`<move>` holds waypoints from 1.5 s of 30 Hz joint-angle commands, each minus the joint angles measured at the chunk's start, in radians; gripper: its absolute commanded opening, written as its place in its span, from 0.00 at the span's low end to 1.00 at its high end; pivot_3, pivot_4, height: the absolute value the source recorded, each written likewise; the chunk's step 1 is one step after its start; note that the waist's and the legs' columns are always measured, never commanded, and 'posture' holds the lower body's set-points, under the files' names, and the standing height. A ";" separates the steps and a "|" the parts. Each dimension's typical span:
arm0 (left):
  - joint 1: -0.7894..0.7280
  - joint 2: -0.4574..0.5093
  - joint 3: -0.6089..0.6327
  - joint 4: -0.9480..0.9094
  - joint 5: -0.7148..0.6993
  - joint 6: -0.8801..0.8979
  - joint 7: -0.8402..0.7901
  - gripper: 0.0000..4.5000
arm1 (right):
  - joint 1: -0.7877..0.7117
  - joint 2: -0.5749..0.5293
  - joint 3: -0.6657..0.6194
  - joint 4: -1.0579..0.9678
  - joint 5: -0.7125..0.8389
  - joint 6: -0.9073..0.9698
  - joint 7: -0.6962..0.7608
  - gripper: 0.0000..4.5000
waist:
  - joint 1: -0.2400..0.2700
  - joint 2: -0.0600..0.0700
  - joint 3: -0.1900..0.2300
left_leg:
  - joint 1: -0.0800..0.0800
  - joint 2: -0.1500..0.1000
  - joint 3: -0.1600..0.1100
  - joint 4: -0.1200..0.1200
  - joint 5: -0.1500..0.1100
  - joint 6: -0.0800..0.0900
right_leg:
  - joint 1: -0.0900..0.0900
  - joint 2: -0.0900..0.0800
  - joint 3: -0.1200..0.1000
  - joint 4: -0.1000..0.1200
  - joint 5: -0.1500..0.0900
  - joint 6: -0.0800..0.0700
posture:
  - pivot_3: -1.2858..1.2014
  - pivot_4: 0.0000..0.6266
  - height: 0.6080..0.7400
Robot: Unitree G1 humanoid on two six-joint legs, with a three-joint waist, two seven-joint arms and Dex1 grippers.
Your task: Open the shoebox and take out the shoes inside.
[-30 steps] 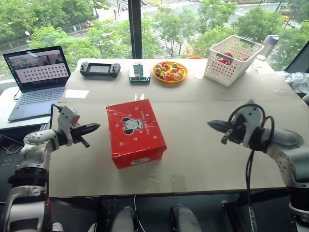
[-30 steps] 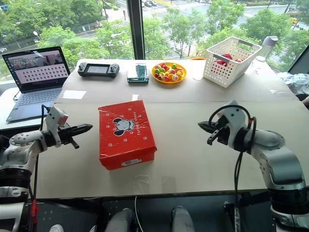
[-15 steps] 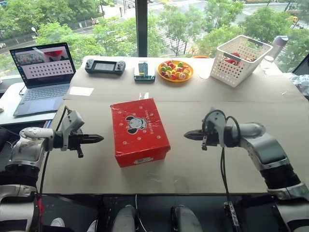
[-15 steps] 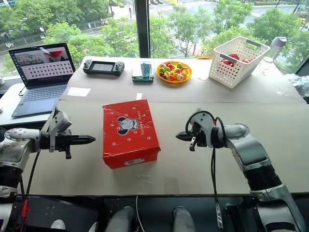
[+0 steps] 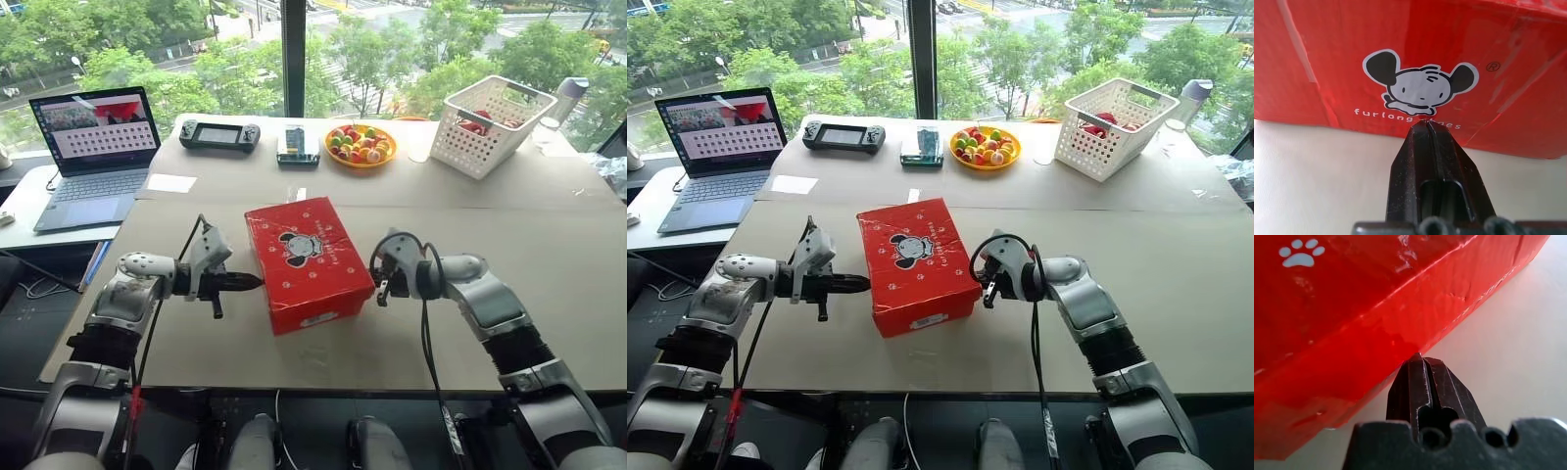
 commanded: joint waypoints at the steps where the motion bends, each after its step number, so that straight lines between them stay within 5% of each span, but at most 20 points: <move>1: -0.068 -0.066 -0.038 0.048 0.024 -0.068 -0.008 0.00 | 0.017 -0.044 -0.051 -0.049 0.017 -0.014 0.023 0.01 | 0.005 0.000 0.000 | 0.000 0.000 0.000 0.000 0.000 0.000 | 0.000 0.000 0.000 0.000 0.000 0.000 | 0.52 0.24 0.98; 12: -0.287 -0.272 -0.083 0.460 0.148 -0.298 0.021 0.00 | 0.191 -0.141 -0.161 -0.185 0.044 0.047 -0.003 0.01 | 0.014 0.000 0.000 | 0.000 -0.001 -0.002 0.001 0.000 0.000 | 0.001 0.000 -0.001 0.000 0.000 0.000 | 0.52 0.24 0.98; 19: -0.286 -0.258 -0.069 0.483 0.158 -0.341 -0.032 0.00 | 0.189 -0.143 -0.184 -0.152 0.037 0.043 -0.038 0.01 | 0.009 0.000 0.000 | 0.000 -0.001 -0.003 0.002 0.000 0.001 | 0.001 0.000 -0.001 0.000 0.000 0.000 | 0.52 0.24 0.98; 26: -0.068 -0.052 0.011 0.212 0.113 -0.243 -0.038 0.00 | 0.171 -0.139 -0.211 -0.156 0.079 0.058 -0.030 0.01 | -0.019 0.000 0.000 | 0.000 0.001 -0.006 0.001 -0.001 0.001 | 0.000 0.000 0.000 0.001 -0.001 0.000 | 0.52 0.24 0.98; 31: 0.181 0.089 0.206 -0.252 -0.129 0.098 -0.018 0.00 | 0.156 -0.126 -0.235 -0.160 0.136 0.078 -0.008 0.01 | -0.027 0.000 0.000 | 0.001 0.001 -0.008 0.001 -0.001 0.001 | 0.000 0.000 0.001 0.002 -0.001 0.000 | 0.52 0.24 0.98; 37: 0.404 0.060 0.375 -0.606 -0.344 0.347 0.147 0.00 | 0.130 -0.104 -0.258 -0.141 0.224 0.108 0.050 0.01 | -0.012 0.000 0.000 | 0.001 0.001 -0.009 0.001 -0.001 0.000 | 0.001 -0.001 0.001 0.001 -0.007 0.002 | 0.52 0.24 0.98; 45: 0.623 0.031 0.362 -0.715 -0.322 0.224 0.185 0.00 | 0.074 -0.089 -0.292 -0.034 0.314 0.142 0.117 0.01 | -0.015 0.000 0.000 | 0.003 0.001 -0.008 0.001 -0.001 0.000 | 0.001 0.001 0.001 0.002 -0.006 -0.003 | 0.52 0.24 0.98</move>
